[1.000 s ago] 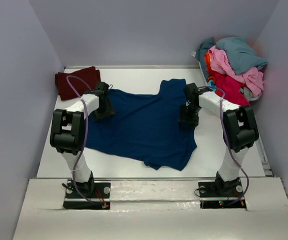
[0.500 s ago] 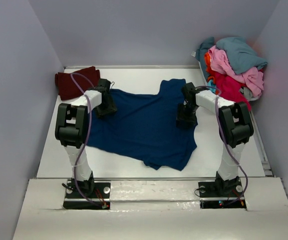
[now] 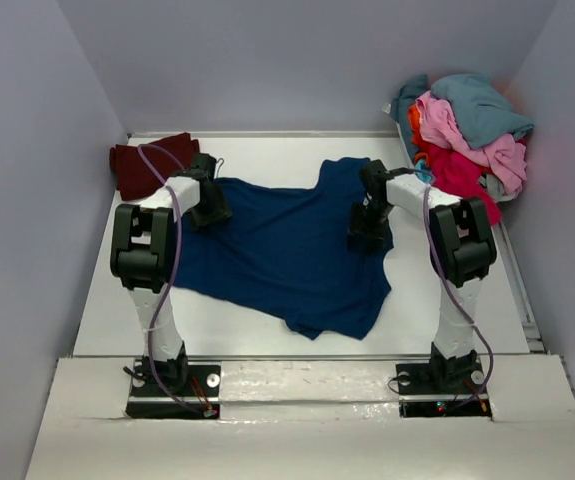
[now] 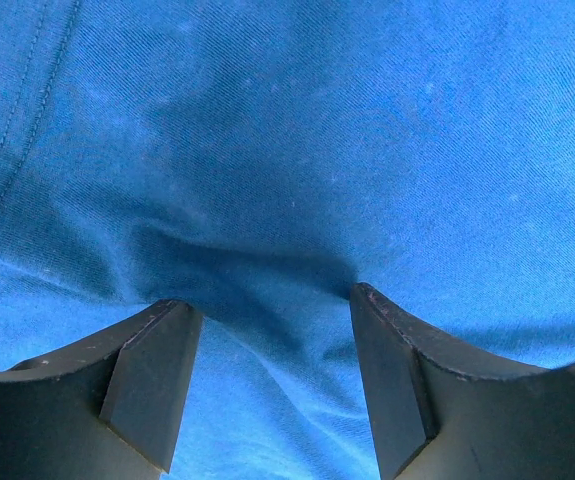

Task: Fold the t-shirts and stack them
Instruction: Flatten out the tshirt

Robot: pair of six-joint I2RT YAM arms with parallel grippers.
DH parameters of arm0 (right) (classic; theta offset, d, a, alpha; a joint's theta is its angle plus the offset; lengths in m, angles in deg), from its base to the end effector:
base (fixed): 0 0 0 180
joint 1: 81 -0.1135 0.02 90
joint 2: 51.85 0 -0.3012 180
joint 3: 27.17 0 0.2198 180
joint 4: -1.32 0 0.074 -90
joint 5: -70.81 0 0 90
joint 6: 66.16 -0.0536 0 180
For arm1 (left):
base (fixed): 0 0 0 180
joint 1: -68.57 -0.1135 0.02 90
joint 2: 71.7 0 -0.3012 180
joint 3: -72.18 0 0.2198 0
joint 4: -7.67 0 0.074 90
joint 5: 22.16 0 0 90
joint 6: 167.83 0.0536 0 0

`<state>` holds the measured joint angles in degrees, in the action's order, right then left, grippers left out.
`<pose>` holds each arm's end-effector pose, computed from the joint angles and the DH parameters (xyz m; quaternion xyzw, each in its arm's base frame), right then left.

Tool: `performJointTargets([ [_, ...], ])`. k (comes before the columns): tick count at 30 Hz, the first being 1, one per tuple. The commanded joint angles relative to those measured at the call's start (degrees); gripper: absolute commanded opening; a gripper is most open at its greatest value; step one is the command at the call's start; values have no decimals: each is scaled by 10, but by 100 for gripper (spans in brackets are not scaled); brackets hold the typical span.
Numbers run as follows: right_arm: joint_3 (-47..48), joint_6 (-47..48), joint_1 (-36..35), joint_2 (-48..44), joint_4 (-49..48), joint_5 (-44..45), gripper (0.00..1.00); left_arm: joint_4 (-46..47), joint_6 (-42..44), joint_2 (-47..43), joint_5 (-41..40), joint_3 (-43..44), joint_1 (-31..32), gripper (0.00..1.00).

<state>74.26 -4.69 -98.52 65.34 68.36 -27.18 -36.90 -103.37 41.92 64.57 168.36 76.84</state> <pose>0.3650 0.1230 0.1956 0.0912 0.9914 0.0885 0.0305 0.4064 -0.0560 0.2110 -0.1524 0.9579 -0.0438 0.2393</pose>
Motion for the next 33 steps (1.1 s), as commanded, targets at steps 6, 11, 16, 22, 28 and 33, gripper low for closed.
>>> performJointTargets([
  [6,166,-4,25,87,29,12,60,10,5,-1,5,-10,-9,73],
  [11,256,1,37,126,61,17,60,14,1,-4,9,-18,-19,73],
  [16,298,7,60,153,79,15,60,17,-10,5,27,-3,-36,73],
  [22,322,17,65,159,87,31,61,14,-8,31,24,32,-36,73],
  [28,354,25,71,171,104,21,60,9,-12,61,47,61,-36,73],
  [33,307,37,71,100,87,36,60,38,0,10,41,25,-36,74],
])
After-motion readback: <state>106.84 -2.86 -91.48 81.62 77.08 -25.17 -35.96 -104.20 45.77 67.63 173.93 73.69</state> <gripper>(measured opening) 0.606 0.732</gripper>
